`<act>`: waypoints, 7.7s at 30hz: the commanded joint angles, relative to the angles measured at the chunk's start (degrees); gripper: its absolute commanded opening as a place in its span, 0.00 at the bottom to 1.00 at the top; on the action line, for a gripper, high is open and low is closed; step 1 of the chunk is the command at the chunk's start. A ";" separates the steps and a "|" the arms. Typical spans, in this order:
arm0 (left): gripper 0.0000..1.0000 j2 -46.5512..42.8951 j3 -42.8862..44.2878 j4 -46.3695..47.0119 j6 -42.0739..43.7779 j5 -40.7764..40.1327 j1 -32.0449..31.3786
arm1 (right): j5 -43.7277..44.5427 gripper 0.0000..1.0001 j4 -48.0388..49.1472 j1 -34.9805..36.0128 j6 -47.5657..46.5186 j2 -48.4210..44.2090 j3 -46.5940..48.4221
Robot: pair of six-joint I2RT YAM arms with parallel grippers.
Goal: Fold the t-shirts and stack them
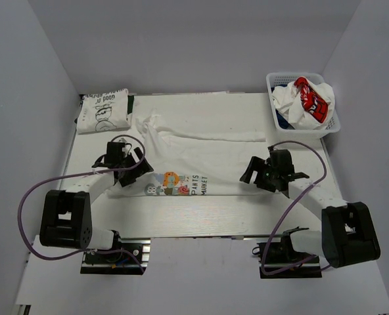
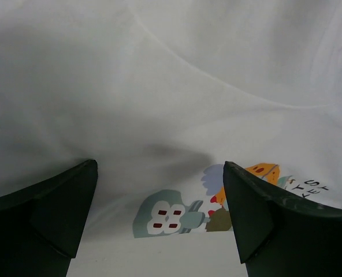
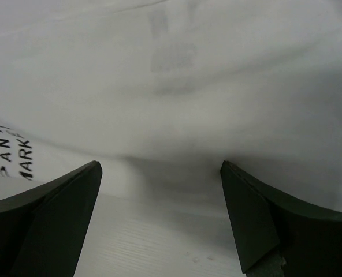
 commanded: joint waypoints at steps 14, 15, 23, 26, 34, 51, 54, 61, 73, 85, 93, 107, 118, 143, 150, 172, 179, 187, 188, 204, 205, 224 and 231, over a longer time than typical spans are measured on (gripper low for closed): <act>1.00 -28.73 -16.52 -24.82 -15.78 10.23 -2.24 | 11.03 0.90 -31.38 0.09 16.60 -28.66 -6.56; 1.00 -30.14 -15.29 -28.66 -15.79 10.85 -2.76 | 10.41 0.90 -32.51 0.00 16.60 -29.46 -5.08; 1.00 -40.53 8.27 -41.01 -13.15 -8.12 -2.77 | -1.81 0.90 -16.90 9.88 1.57 -19.47 8.99; 1.00 -38.60 9.33 -34.43 -13.15 -8.75 -2.77 | 1.35 0.90 -11.19 17.29 0.08 -7.26 17.77; 1.00 -32.35 9.33 -26.85 -10.87 -7.86 -1.62 | 6.10 0.90 -5.71 31.64 -7.74 29.65 50.37; 1.00 -34.11 4.59 -27.83 -7.97 -8.92 -2.33 | -1.10 0.68 2.37 35.24 -6.60 65.10 83.01; 1.00 -34.64 4.06 -27.21 -7.97 -8.40 -2.33 | -3.12 0.54 2.90 36.03 -6.26 64.31 80.82; 1.00 -35.16 3.53 -27.20 -7.97 -7.87 -2.33 | -3.84 0.51 2.99 37.44 -5.55 64.04 77.91; 1.00 -34.47 3.00 -27.20 -7.44 -8.40 -2.33 | 18.83 0.08 3.33 35.95 1.64 63.17 78.61; 1.00 -28.76 4.58 -27.20 -7.97 -8.40 -2.33 | 17.62 0.26 6.68 32.87 -3.79 61.32 80.54; 1.00 -13.15 16.76 -24.39 -7.97 -10.07 -2.41 | 19.27 0.90 0.18 31.29 -8.01 54.94 78.27; 0.97 18.98 39.29 -12.01 31.82 -1.64 -4.88 | 14.80 0.90 -1.58 20.49 -6.61 29.25 45.04; 0.99 32.24 49.84 -17.88 51.61 -5.76 -4.88 | 15.15 0.90 -7.12 15.65 -8.89 23.79 38.10; 0.00 46.40 68.30 -10.96 42.41 -12.87 -4.88 | 4.33 0.79 -1.94 17.75 -11.53 22.53 16.82; 0.85 50.78 74.70 1.61 35.37 -17.44 -4.88 | 3.20 0.70 -2.02 17.93 -8.98 27.04 17.79; 1.00 32.63 59.89 -9.10 18.95 -19.92 -4.88 | 5.31 0.81 -2.20 17.75 -8.27 23.44 18.31; 1.00 8.55 26.76 5.37 3.84 -23.67 -3.73 | 2.75 0.90 -0.26 20.47 -11.00 19.57 26.82; 1.00 13.24 21.38 -2.67 -1.11 -16.40 -4.96 | 13.73 0.90 -3.69 21.01 -4.42 22.73 27.81; 1.00 14.05 21.37 -3.81 -1.11 -16.92 -4.96 | 14.96 0.90 -6.74 21.00 -2.06 23.87 28.16; 1.00 8.53 -2.35 -13.49 -9.64 -2.80 -9.70 | 22.79 0.90 -17.47 16.00 10.08 16.33 11.91; 1.00 6.60 -3.58 -14.10 -9.64 -1.21 -10.49 | 23.32 0.90 -19.15 15.56 10.88 15.19 10.07; 1.00 -17.86 0.45 -18.68 -19.48 -17.01 -13.84 | 2.85 0.90 -12.49 27.85 -13.98 26.50 44.58; 1.00 -10.31 -3.58 -13.24 -20.71 -15.87 -13.84 | -2.42 0.87 -8.95 31.63 -16.45 41.34 59.35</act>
